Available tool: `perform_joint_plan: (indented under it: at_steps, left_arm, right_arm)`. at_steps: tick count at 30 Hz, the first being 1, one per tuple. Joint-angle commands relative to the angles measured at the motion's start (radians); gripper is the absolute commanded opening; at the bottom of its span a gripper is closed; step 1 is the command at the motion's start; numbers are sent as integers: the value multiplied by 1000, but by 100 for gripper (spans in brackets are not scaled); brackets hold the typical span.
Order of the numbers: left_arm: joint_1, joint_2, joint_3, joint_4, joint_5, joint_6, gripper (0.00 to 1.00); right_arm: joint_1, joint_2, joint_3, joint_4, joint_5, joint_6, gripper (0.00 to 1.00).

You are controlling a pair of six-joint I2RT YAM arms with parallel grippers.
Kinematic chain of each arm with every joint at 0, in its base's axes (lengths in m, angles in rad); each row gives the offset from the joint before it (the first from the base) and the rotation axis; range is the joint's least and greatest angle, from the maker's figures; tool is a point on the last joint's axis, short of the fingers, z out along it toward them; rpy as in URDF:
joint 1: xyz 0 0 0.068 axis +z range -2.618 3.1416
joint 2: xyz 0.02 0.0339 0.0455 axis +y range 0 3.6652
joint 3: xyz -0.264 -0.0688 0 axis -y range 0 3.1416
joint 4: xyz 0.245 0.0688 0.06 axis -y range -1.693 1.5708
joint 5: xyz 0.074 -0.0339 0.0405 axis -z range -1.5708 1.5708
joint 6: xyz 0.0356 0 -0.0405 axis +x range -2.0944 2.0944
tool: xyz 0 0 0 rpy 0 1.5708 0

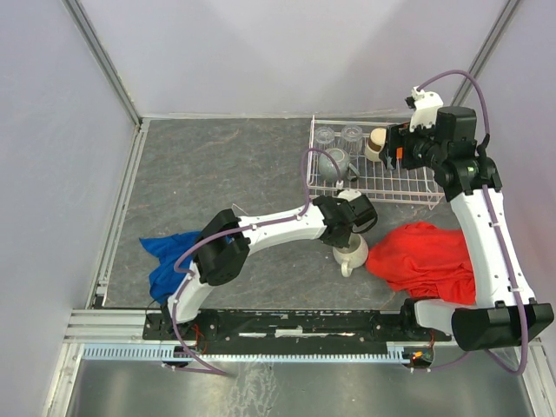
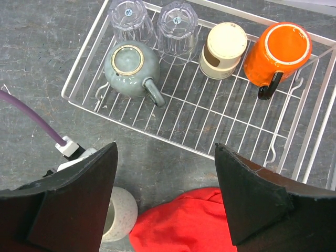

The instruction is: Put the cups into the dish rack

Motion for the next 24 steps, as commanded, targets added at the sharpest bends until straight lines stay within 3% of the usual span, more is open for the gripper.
perform_joint_plan:
  at_steps: [1, 6, 12, 18, 24]
  left_arm:
    - [-6, 23, 74, -16, -20, 4, 4]
    - [-4, -19, 57, -30, -11, -6, 3]
    - [39, -236, -77, 17, -1, -42, 3]
    - [172, -537, -286, 180, 83, -122, 3]
    - [353, -793, -472, 420, 206, -189, 3]
  right_arm:
    - [9, -23, 15, 16, 23, 7, 82]
    - [11, -12, 32, 10, 19, 25, 82]
    - [12, 4, 55, 23, -24, 65, 82]
    - [12, 22, 67, 38, -84, 153, 82]
    - [11, 34, 40, 92, -234, 394, 81]
